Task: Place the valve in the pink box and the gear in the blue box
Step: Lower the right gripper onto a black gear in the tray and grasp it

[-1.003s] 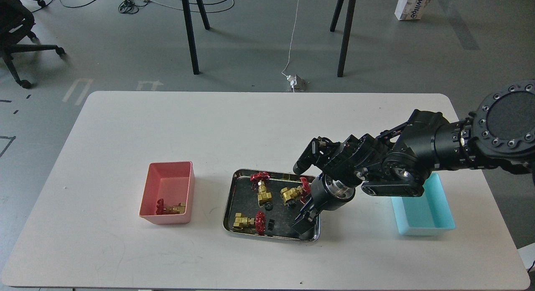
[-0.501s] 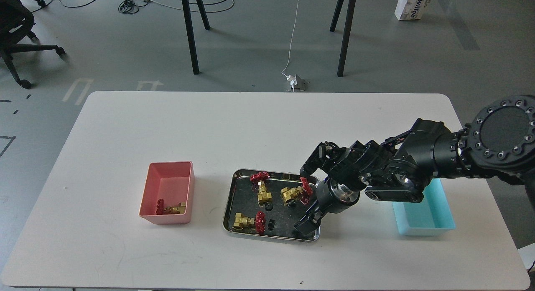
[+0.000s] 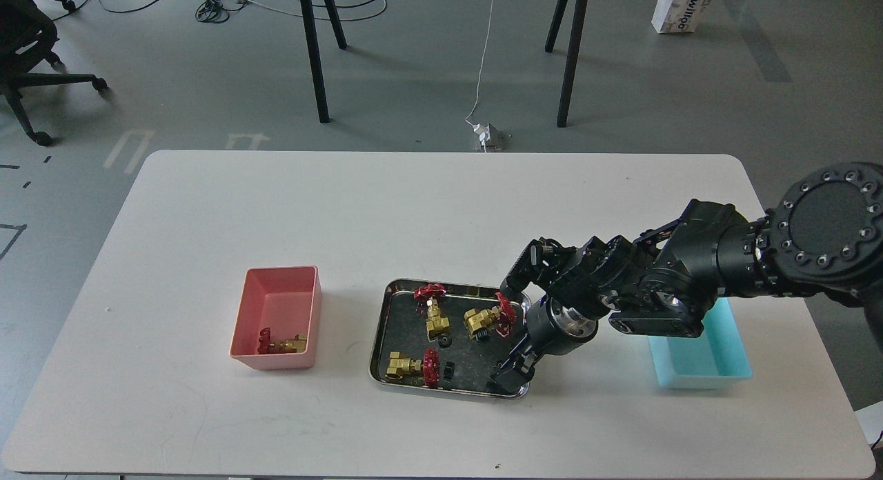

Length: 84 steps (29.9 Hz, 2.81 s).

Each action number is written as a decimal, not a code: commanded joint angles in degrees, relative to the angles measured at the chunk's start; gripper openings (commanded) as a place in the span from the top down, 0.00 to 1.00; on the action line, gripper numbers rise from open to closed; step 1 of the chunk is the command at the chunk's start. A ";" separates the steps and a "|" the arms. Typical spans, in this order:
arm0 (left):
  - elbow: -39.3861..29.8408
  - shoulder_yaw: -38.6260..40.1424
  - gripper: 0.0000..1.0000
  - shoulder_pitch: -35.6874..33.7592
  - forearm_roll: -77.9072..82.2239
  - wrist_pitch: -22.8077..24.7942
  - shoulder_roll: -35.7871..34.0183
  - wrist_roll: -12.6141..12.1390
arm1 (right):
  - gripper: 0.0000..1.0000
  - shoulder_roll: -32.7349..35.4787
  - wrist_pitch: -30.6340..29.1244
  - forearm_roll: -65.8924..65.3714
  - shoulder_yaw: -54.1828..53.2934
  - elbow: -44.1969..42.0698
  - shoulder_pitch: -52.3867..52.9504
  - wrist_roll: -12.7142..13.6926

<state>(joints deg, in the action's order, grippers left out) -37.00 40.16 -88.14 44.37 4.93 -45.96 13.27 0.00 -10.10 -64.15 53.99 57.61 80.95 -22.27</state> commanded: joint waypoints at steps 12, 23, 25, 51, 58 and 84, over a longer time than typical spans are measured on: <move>0.00 0.00 0.02 -0.54 -0.08 0.00 -0.18 -0.44 | 0.18 0.00 2.18 -6.25 -0.11 0.83 1.23 -0.05; 0.00 0.00 0.01 -1.15 -0.08 0.08 -0.27 -0.44 | 0.19 0.00 7.28 -6.16 -0.20 1.54 0.61 -2.07; 0.00 0.00 0.01 -1.15 -0.08 0.08 -0.27 -0.44 | 0.20 0.00 7.28 -5.98 -0.28 1.71 0.44 -2.51; 0.00 0.00 0.01 -2.12 -0.08 0.08 -0.35 -1.05 | 0.21 0.00 6.76 -5.98 -0.20 0.84 -0.71 -2.07; 0.00 0.00 0.01 -2.12 -0.08 0.08 -0.35 -1.05 | 0.22 0.00 6.67 -6.25 -0.11 -0.13 -1.94 -1.99; 0.00 0.09 0.01 -2.56 -0.16 0.08 -0.62 -1.05 | 0.55 0.00 6.32 -7.21 -0.02 -0.40 -1.94 -0.32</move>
<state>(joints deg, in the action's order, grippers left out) -37.00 40.23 -90.70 44.21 5.01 -46.58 12.20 0.00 -3.67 -71.36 53.99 57.23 79.02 -22.66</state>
